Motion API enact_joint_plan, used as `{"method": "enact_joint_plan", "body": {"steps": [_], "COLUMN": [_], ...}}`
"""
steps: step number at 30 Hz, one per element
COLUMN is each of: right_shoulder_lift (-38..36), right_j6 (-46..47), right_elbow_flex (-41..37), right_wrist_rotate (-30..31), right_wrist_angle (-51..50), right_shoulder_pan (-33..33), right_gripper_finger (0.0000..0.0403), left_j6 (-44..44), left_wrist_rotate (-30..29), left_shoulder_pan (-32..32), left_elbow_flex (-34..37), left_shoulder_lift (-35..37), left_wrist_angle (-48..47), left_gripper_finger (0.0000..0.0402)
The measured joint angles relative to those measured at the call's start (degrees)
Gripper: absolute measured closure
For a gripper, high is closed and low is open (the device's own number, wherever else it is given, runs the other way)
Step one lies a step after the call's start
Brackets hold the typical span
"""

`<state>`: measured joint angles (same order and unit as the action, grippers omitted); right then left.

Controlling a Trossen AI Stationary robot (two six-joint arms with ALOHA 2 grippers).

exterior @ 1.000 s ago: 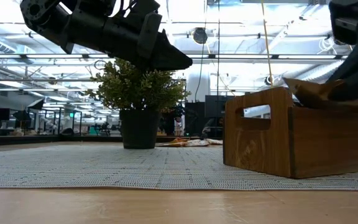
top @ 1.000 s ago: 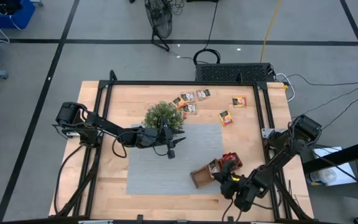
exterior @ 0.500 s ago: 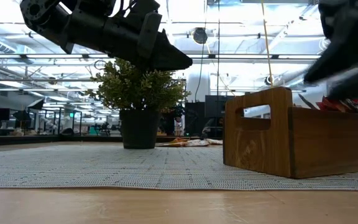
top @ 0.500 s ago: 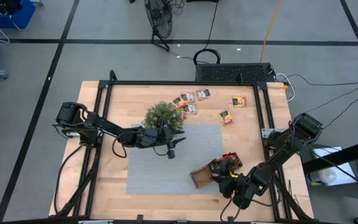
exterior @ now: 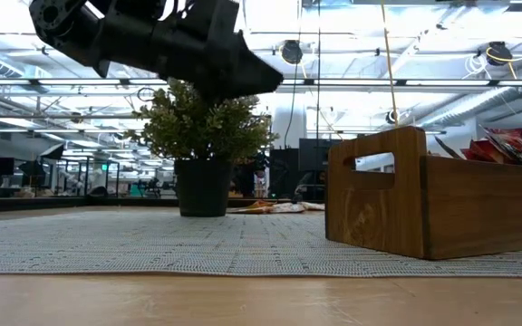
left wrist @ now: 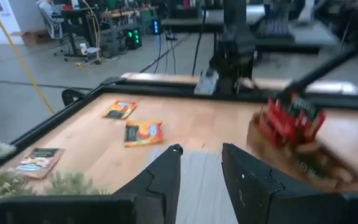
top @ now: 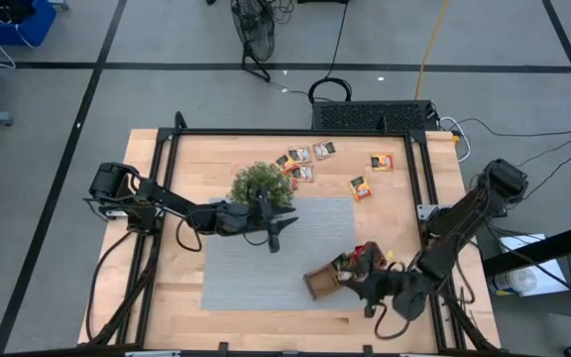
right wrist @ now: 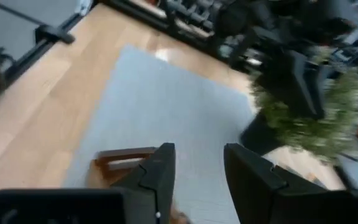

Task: Pick & Place Tea
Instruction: Put the apple tea sachet into the brown organizer

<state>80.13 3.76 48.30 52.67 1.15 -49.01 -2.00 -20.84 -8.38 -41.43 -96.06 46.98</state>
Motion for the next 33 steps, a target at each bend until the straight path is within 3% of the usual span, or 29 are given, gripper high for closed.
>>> {"method": "enact_joint_plan", "body": {"steps": [6,10,13,15,21,26,33], "right_shoulder_lift": [-13.85,-27.42,-38.37,-45.3,-62.92,-70.87,-72.72], "right_j6": [-1.93,-2.91,-4.13,-5.61,-20.4,-30.35,-27.02], "right_elbow_flex": [-8.46,-16.98,-24.2,-28.36,-37.42,-40.91,-44.67], "right_wrist_rotate": [11.96,8.59,4.27,4.66,12.47,13.34,13.31], "right_wrist_angle": [0.76,1.01,1.22,3.76,16.99,29.14,35.47], "right_shoulder_pan": [1.33,5.62,9.85,12.29,15.25,15.19,15.21], "right_gripper_finger": [0.0305,0.0319,0.0324,0.0326,0.0324,0.0324,0.0323], "left_j6": [1.34,-0.25,-1.79,-1.82,0.11,1.75,5.22], "left_wrist_rotate": [6.37,10.35,10.34,9.4,7.92,8.62,6.52], "left_shoulder_pan": [1.12,2.23,2.86,2.88,0.75,-1.32,-4.35], "left_elbow_flex": [-2.54,-8.43,-15.83,-23.32,-47.49,-58.07,-60.79], "left_shoulder_lift": [-0.1,-0.08,-0.16,-1.56,-12.12,-20.67,-25.59], "left_wrist_angle": [3.3,0.72,-13.44,-26.06,-56.51,-63.54,-62.83], "left_gripper_finger": [0.0279,0.0279,0.0279,0.0279,0.0279,0.0279,0.028]}}
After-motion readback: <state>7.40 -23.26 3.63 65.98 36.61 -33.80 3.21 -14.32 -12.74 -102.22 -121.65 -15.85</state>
